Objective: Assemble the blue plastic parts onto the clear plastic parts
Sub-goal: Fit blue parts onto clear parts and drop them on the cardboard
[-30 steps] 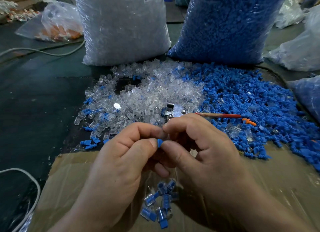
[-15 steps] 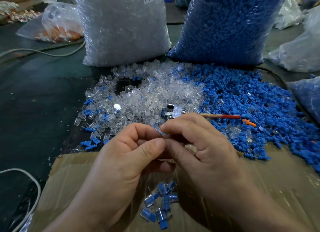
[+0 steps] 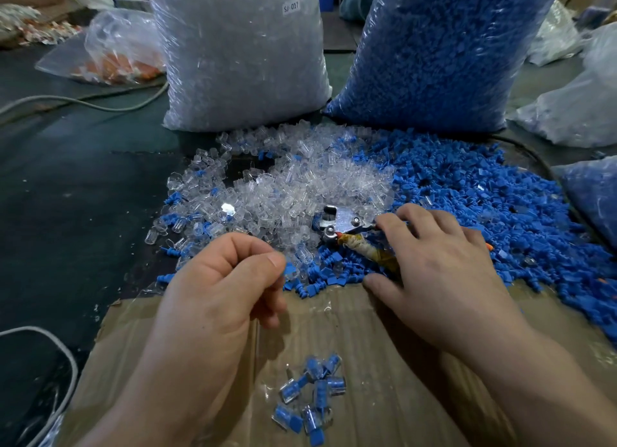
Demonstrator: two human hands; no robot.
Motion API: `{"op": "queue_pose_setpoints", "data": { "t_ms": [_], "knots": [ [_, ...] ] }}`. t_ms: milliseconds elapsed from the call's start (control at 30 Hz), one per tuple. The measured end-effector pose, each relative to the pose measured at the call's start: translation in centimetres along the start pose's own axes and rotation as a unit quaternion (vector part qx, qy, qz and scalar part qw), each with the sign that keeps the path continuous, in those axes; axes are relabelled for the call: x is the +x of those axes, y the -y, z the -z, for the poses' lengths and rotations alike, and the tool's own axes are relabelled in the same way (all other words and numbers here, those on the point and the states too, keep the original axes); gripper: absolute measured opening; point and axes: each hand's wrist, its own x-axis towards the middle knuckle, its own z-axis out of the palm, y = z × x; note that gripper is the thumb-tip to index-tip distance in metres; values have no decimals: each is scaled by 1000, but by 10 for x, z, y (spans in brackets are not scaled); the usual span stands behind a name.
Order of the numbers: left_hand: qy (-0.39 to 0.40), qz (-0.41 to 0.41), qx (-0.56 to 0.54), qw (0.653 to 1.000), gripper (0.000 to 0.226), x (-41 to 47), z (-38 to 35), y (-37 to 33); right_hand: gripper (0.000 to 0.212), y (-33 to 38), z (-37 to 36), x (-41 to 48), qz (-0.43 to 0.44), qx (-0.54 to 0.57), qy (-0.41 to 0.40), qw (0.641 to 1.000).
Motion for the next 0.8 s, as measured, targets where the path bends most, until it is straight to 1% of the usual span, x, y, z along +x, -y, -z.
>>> {"op": "queue_pose_setpoints", "data": {
  "t_ms": [67,133,200,300,400,467,533,633,733,800],
  "knots": [
    [18,27,-47,998,26,1,1,0,71,-4,-1,5,1,2,6,1000],
    [25,27,-39,999,27,2,2,2,68,-5,-3,9,3,2,5,1000],
    [17,21,-39,999,27,3,2,3,63,-1,-3,11,2,4,-3,1000],
    [1,22,-61,998,18,7,2,7,54,0,2,12,-8,10,-27,1000],
    [-5,16,-65,998,18,9,4,10,49,-3,10,7,-4,72,-75,995],
    [-6,12,-66,998,17,10,5,10,45,-3,17,-1,20,136,-97,986],
    [-14,3,-61,998,16,10,5,11,40,-1,22,-9,57,170,-97,979],
    [-32,-22,-39,998,16,12,5,11,45,2,26,-17,108,170,-64,977],
    [-42,-56,-26,997,20,12,5,11,57,5,29,-20,123,163,-34,978],
    [-44,-65,-17,997,21,11,4,12,59,6,30,-21,127,164,-30,978]
  ]
}}
